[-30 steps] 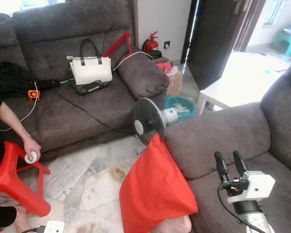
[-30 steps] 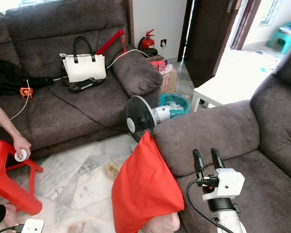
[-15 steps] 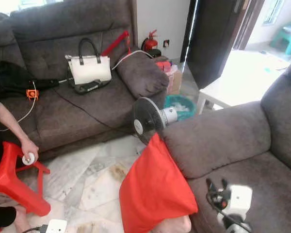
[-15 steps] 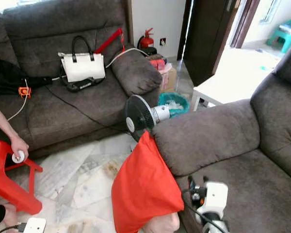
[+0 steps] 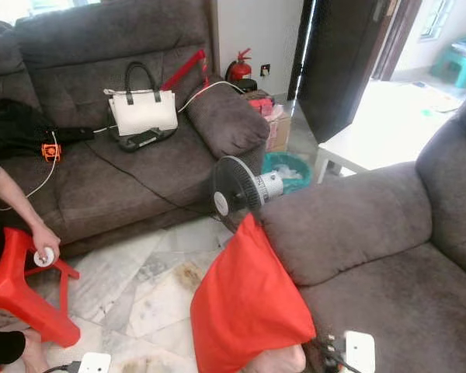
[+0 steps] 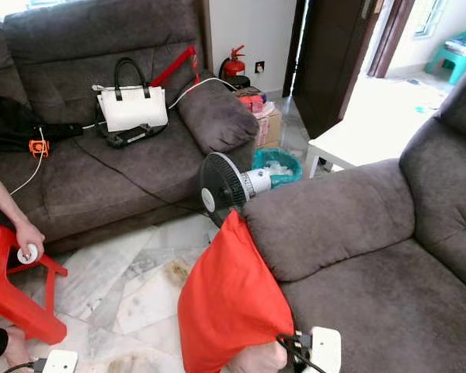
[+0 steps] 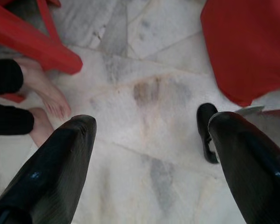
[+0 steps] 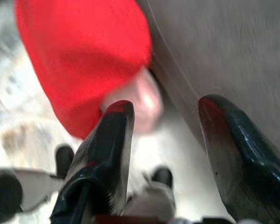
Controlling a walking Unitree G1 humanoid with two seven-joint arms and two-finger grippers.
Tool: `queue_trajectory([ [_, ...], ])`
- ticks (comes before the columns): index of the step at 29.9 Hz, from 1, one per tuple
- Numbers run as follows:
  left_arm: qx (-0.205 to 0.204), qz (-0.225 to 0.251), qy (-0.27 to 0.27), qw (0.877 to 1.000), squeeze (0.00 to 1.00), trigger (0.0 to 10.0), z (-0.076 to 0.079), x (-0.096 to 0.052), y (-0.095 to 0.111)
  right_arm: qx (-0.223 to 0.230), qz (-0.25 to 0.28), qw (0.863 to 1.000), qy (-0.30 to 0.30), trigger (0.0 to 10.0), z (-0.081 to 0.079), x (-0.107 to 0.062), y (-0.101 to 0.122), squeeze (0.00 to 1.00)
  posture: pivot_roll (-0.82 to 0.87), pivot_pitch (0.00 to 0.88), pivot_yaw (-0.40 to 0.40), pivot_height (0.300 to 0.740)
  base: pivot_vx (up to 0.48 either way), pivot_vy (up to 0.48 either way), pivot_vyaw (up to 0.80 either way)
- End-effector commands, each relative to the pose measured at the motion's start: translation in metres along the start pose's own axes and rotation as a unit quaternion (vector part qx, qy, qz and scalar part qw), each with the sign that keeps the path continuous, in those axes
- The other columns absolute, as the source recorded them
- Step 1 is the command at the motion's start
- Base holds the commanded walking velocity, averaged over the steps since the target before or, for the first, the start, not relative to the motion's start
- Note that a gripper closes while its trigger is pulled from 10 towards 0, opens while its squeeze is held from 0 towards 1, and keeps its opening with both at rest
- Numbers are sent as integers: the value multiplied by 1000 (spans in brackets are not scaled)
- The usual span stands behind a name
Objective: Move the pillow to the sofa from floor
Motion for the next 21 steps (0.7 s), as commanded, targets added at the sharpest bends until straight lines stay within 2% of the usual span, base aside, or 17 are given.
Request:
queue_trajectory([
  [1,5,-13,-3,1000,0,10000,-2,-1,-5,-1,-17,1000,-4,10000,2,-2,-10,0,131,0,-5,740,0,0,0],
  [5,8,-20,-4,1000,0,10000,-1,-1,-7,16,-50,998,-35,10000,16,-11,-31,0,121,0,-1,740,0,0,0],
  [9,9,-23,-7,1000,0,10000,0,-1,-8,9,-63,997,-33,10000,14,-14,-40,0,121,0,2,740,0,0,0],
  [14,10,-28,-7,1000,0,10000,1,-1,-10,5,-59,998,-29,10000,16,-13,-36,0,125,0,2,740,0,0,0],
  [21,11,-30,-6,999,0,10000,1,-2,-12,-7,-46,999,-16,10000,13,-7,-24,0,129,0,1,740,0,0,743],
])
Point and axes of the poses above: a point about 5 cm out from each wrist's last joint towards the gripper, its own x axis pointing out of the wrist towards the gripper, its own y axis along the axis of the wrist's last joint, z = x × y, the point moved 6 cm from there along x, pointing out of the wrist towards the gripper, and after that the axes turned 3 degrees about x, right-handed, at the moved point
